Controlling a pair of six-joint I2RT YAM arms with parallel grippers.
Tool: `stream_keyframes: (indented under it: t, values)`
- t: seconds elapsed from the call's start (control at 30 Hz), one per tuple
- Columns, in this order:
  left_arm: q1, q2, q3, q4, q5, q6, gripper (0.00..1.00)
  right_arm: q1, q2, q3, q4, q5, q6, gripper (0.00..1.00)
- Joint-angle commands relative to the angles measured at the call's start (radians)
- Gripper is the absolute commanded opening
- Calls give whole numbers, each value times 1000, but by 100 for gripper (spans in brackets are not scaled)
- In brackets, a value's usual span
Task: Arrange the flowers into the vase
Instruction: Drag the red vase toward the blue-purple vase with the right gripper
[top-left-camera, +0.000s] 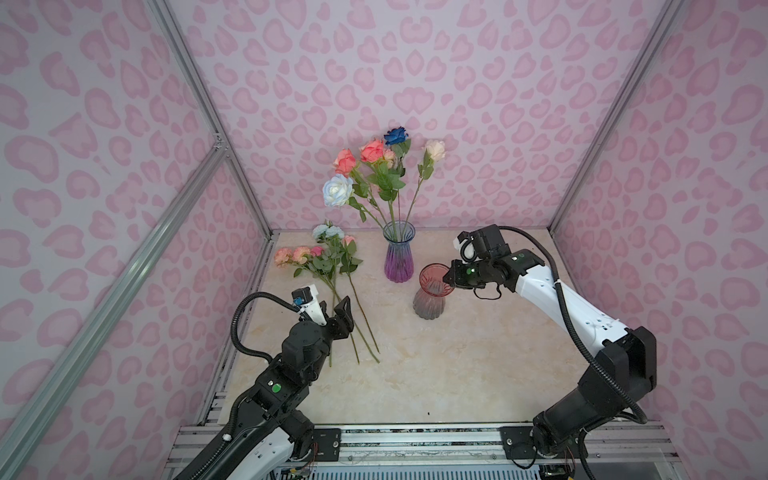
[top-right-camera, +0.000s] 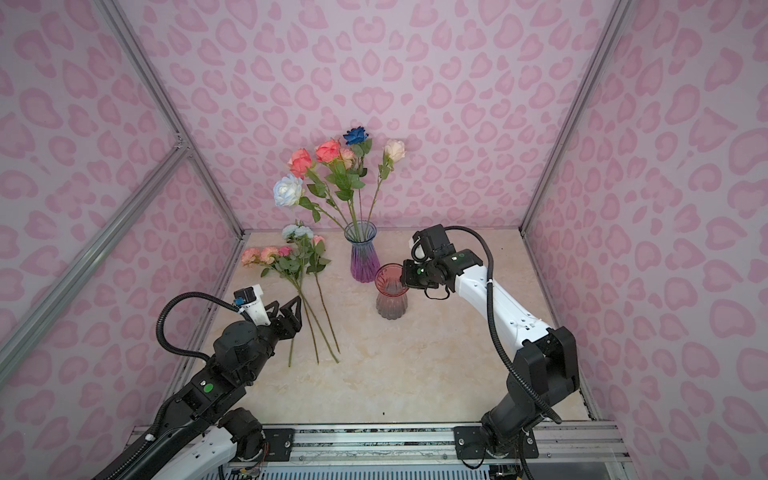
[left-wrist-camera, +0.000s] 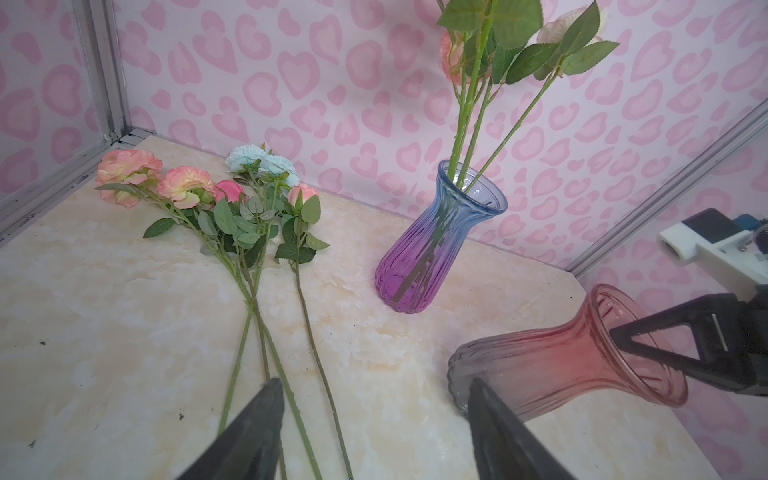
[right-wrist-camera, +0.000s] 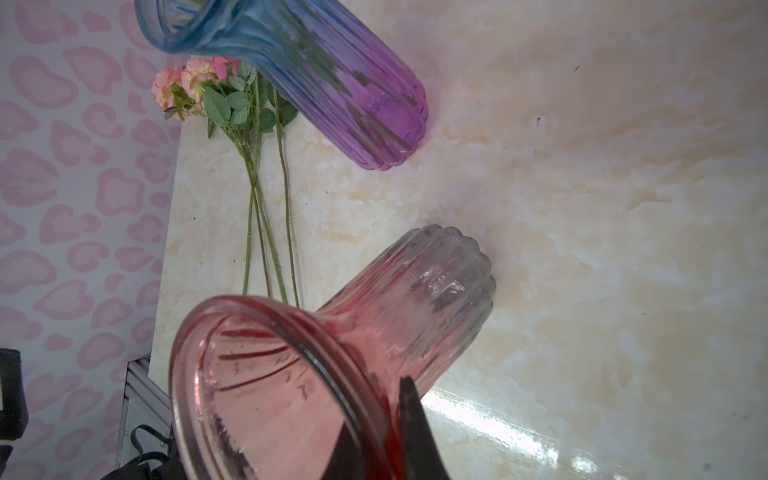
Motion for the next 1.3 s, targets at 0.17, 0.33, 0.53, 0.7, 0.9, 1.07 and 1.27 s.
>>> stream_keyframes:
  t: [0.17,0.33,0.53,0.7,0.9,1.07,1.27]
  values:
    - [2,29,11,7,29,10,71,39,56,118,-24,-42,-17,0]
    - [2,45,16,21,50,-12,70,42,102,163,-68,-66,-39,0]
    - [2,59,9,32,63,-30,71,41,145,205,-102,-66,-46,0]
    - [2,68,19,24,90,-29,71,25,188,258,-151,-115,-50,0]
    - [2,93,78,-27,175,-19,71,10,233,286,-196,-128,-57,2]
    - [2,80,82,-31,188,-20,71,2,256,346,-227,-119,-65,7]
    - [2,90,102,-47,220,-2,72,1,291,398,-253,-117,-76,21]
